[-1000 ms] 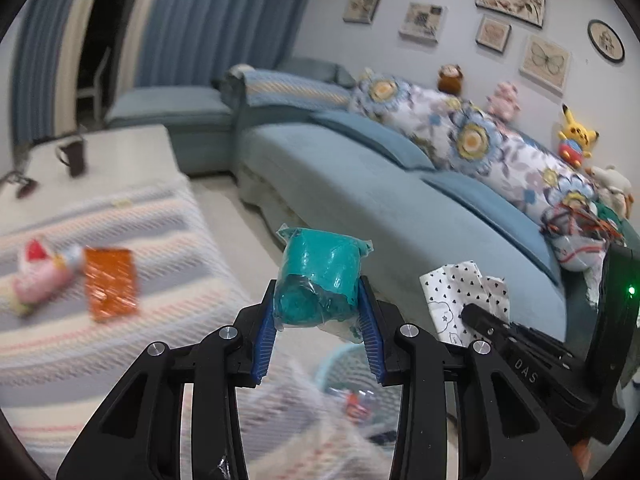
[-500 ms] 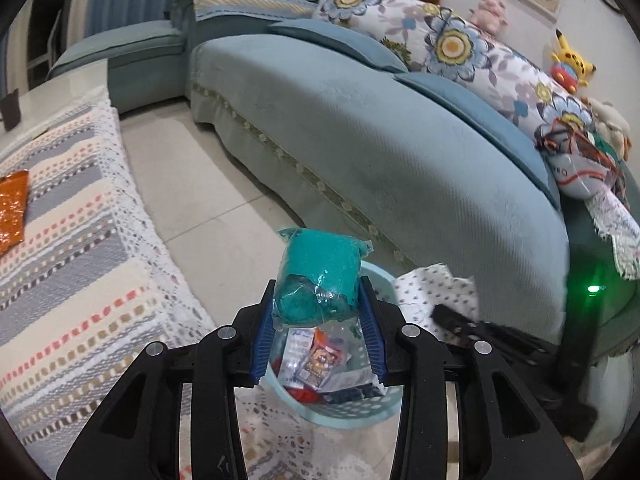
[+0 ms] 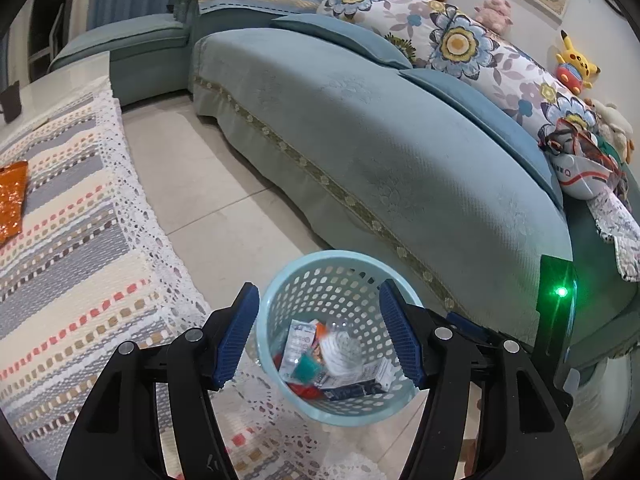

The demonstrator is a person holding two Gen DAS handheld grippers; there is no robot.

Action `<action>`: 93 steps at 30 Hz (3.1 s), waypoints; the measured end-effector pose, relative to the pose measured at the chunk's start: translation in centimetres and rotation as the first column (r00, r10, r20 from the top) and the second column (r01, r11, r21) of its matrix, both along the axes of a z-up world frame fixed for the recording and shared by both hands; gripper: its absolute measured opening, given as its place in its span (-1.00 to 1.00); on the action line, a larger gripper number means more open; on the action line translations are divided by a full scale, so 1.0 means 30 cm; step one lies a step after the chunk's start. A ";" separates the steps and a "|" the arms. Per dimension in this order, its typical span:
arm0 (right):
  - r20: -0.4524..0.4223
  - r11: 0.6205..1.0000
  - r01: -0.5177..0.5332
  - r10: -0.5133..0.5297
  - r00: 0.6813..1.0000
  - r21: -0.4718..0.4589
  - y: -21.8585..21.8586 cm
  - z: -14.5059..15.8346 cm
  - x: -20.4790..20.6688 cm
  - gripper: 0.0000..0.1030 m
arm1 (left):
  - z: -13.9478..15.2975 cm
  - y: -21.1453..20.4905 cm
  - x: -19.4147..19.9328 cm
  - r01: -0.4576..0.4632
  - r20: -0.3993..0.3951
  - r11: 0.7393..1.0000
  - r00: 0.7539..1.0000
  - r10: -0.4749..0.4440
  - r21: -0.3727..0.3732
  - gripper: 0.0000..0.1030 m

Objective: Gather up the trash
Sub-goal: 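Carry wrapper and teal packet over the wastebasket and open both tools, then grasp the orange snack bag with the right tool while the left grasps the pink milk bottle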

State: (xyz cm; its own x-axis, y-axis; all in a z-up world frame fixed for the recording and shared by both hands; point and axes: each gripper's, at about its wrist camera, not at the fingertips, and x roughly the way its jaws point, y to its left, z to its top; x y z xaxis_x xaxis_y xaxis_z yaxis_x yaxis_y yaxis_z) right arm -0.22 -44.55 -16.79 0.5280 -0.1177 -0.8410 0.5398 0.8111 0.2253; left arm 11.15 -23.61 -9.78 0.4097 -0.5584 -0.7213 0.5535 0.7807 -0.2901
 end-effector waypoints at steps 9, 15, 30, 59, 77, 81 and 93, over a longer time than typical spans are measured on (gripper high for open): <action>0.065 0.994 -0.093 0.096 0.993 -0.049 0.150 0.159 0.041 -0.20 | 0.056 0.094 -0.004 -0.046 0.015 0.997 0.999 0.047 -0.063 0.18; 0.180 0.975 -0.187 0.207 0.962 -0.119 0.351 0.375 0.122 -0.17 | 0.203 0.322 0.031 -0.124 0.111 0.987 0.985 0.136 -0.106 0.18; 0.237 0.838 -0.484 0.539 0.808 -0.253 1.136 0.451 0.562 0.00 | 0.248 1.246 0.272 -0.529 0.165 0.841 0.825 0.540 -0.110 0.26; 0.037 0.800 -0.570 0.585 0.810 -0.187 1.360 0.132 0.859 -0.83 | -0.018 1.309 0.418 -0.317 -0.108 0.931 0.947 0.301 -0.182 0.31; 0.198 0.815 -0.564 0.579 0.791 -0.129 1.298 0.177 0.812 -0.93 | -0.038 1.165 0.621 -0.417 0.057 0.882 0.908 0.416 0.217 0.06; 0.220 0.821 -0.559 0.571 0.791 -0.119 1.284 0.187 0.806 -0.90 | -0.055 1.182 0.598 -0.442 0.078 0.878 0.897 0.435 0.184 0.01; -0.005 0.749 -0.622 0.639 0.770 -0.229 1.289 0.141 1.002 0.69 | -0.059 1.225 0.550 -0.473 0.089 0.879 0.879 0.468 0.062 -0.06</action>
